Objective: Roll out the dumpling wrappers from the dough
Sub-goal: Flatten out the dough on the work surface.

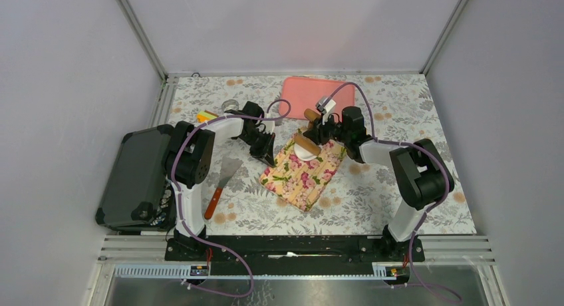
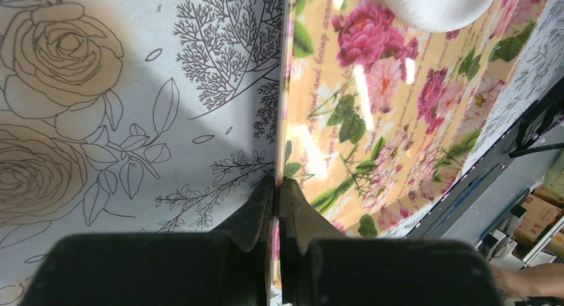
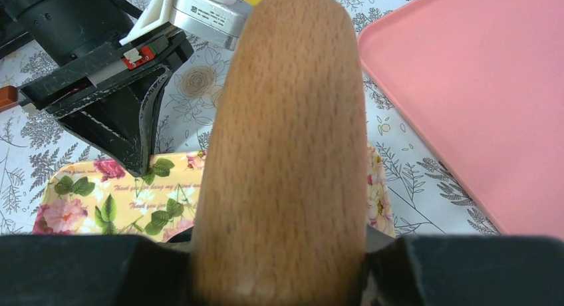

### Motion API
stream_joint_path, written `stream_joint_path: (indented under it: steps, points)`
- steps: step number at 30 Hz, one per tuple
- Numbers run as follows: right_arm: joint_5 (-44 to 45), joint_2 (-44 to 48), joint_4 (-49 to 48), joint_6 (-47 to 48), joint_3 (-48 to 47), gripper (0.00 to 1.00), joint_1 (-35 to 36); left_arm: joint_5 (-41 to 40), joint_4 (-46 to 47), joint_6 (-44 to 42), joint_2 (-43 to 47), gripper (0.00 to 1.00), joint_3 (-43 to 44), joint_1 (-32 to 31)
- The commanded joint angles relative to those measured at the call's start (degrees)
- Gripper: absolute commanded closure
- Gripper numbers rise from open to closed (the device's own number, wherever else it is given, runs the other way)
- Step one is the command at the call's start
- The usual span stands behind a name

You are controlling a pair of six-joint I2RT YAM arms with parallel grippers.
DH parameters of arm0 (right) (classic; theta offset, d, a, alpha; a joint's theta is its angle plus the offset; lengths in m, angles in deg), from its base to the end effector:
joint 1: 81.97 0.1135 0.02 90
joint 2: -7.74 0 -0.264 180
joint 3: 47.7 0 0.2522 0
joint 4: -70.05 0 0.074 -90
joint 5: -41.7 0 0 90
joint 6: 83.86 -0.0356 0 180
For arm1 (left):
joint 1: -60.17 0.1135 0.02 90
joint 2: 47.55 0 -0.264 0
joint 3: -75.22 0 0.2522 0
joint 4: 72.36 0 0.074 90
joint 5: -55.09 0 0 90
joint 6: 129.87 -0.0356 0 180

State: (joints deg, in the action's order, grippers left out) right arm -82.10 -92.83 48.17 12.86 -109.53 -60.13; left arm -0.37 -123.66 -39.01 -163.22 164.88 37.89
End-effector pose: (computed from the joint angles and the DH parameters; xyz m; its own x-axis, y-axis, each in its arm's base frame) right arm 0.3308 0.1539 0.1852 -0.1734 -0.1742 -0.9693 -0.8293 0.5567 0.0482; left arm 0.3474 -0.1642 0.1400 -0.9091 0.3591 -0.2113 0.4140 0.7205 -0.5564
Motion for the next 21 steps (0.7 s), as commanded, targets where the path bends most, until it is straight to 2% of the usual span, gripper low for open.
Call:
stream_joint_path:
  steps: [1, 21]
  points:
    - [-1.08, -1.91, 10.93, -1.87, 4.9, 1.0, 2.18, -5.87, -0.3, -1.03, -2.79, 1.0, -1.14, 0.67]
    - [-4.61, -1.33, 13.67, -0.63, 9.47, 1.0, 6.2, -7.54, -1.67, 1.24, -4.82, 1.0, 0.68, 0.91]
